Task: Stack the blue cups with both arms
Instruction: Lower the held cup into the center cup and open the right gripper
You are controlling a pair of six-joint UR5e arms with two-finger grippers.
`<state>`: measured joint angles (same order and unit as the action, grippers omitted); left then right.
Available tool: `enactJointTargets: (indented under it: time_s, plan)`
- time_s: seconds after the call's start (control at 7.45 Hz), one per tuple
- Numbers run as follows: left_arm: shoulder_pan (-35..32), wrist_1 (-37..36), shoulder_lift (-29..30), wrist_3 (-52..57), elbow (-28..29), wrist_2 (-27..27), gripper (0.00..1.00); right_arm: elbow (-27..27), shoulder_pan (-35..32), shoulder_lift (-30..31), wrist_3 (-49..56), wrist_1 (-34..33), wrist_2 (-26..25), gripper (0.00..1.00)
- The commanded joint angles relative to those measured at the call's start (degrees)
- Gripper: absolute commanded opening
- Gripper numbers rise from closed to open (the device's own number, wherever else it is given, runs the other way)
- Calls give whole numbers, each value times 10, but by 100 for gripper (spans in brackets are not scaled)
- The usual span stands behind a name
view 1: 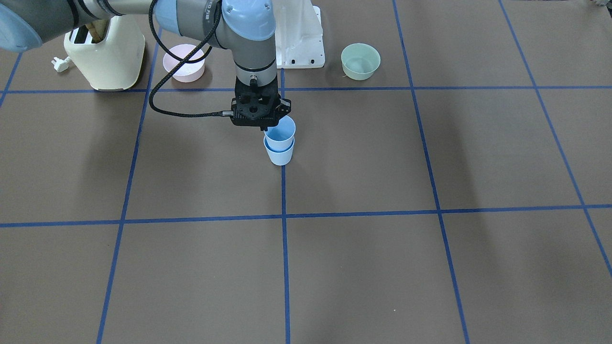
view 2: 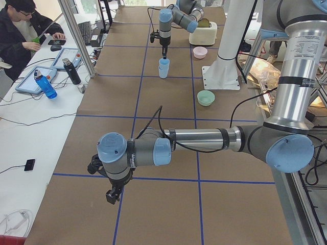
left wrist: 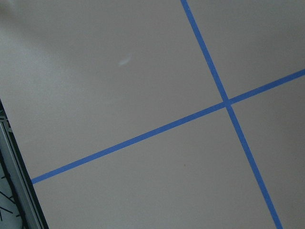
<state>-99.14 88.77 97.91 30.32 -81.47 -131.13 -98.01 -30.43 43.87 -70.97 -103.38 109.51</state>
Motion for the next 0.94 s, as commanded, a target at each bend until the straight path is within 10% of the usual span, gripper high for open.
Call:
enactJointTargets:
  time_s: [0.0, 0.27, 0.81]
  plan:
    - [0, 0, 0, 0, 1, 0, 98, 3, -2, 2, 0, 8, 0, 23]
    - [0, -1, 0, -1, 3, 1, 98, 4, -5, 3, 0, 30, -13, 100]
    - [0, -1, -20, -90, -4, -35, 98, -1, -122, 5, 90, 28, 58, 100]
